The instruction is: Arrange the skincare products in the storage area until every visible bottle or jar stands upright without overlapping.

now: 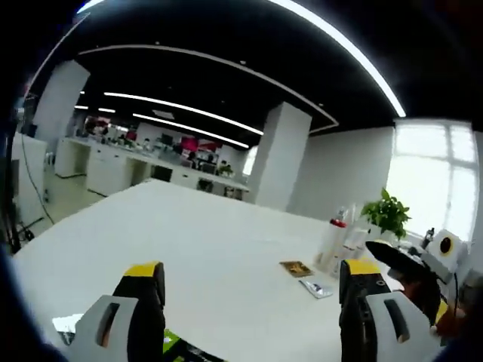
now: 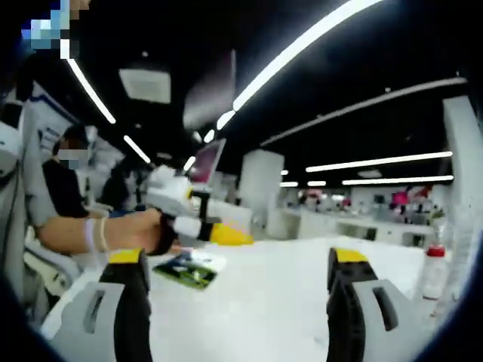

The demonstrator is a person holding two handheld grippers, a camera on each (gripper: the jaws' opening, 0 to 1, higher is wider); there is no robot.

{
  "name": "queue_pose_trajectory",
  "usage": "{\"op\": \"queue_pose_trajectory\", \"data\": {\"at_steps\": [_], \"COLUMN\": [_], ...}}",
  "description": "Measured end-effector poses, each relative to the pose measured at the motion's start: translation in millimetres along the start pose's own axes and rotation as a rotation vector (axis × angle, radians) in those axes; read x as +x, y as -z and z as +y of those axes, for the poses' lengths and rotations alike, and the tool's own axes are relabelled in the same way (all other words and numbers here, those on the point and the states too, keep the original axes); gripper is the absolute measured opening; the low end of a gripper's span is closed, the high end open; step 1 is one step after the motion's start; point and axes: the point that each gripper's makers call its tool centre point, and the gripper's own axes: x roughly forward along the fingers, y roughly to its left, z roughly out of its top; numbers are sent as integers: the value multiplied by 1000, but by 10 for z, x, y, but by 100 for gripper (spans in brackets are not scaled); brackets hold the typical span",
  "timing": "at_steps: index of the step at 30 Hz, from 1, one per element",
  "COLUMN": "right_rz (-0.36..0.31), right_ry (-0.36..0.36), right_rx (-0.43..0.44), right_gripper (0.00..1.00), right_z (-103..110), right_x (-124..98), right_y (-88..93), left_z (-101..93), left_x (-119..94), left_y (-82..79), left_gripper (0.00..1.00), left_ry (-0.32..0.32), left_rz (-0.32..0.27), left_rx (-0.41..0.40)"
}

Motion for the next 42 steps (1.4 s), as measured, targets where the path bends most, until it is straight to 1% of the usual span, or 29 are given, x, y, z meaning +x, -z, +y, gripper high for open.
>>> {"op": "queue_pose_trajectory", "data": {"at_steps": [1,3,4,5,6,8,10,11,13,14,16,17,20,22,25,27,32,36,38,41,42], "right_rz": [28,54,53,37,27,29,33,42,45,42,43,49,52,51,51,52,65,73,74,76,78], "right_ry": [-19,-51,-75,-96,-107,-114,-117,-118,-113,-106,-97,-89,-79,-80,-86,-88,-101,-102,-102,-103,-104], "right_rx": [-2,-2,8,25,38,42,33,27,28,30,34,36,28,24,19,13,-7,-18,-16,-17,-17], "right_gripper": [94,91,91,92,93,93,90,87,83,83,85,85,83,83,83,83,83,83,83,83,83], "right_z": [46,125,199,268,309,354,381,387,382,371,357,342,332,336,361,380,431,441,444,447,448], "right_x": [26,47,50,48,44,34,27,19,5,-3,-15,-32,-64,-71,-66,-62,-71,-66,-65,-68,-69], "right_y": [58,110,120,104,92,86,82,86,91,83,81,86,83,77,64,63,89,99,99,105,108], "left_z": [62,192,220,308,404,570,704,772,861,936,1001,1054,1122,1144,1179,1196,1213,1188,1171,1129,1135], "left_x": [-63,-205,-230,-309,-377,-474,-548,-600,-661,-696,-727,-749,-789,-795,-806,-812,-809,-804,-792,-765,-763], "left_y": [-35,-72,-78,-91,-101,-92,-52,-12,20,46,99,172,311,355,458,498,524,579,577,565,560], "left_gripper": [99,97,97,97,97,97,97,96,96,96,96,96,92,89,88,87,84,79,77,75,74], "left_ry": [-13,-25,-28,-37,-53,-89,-126,-143,-173,-201,-217,-226,-239,-241,-248,-249,-240,-216,-207,-185,-188], "left_rz": [-4,2,2,0,-4,-2,17,35,46,54,71,97,148,157,189,202,197,214,205,191,187], "left_rx": [2,-7,-10,-17,-24,-29,-42,-51,-46,-40,-42,-46,-63,-58,-55,-59,-87,-104,-113,-150,-154]}}
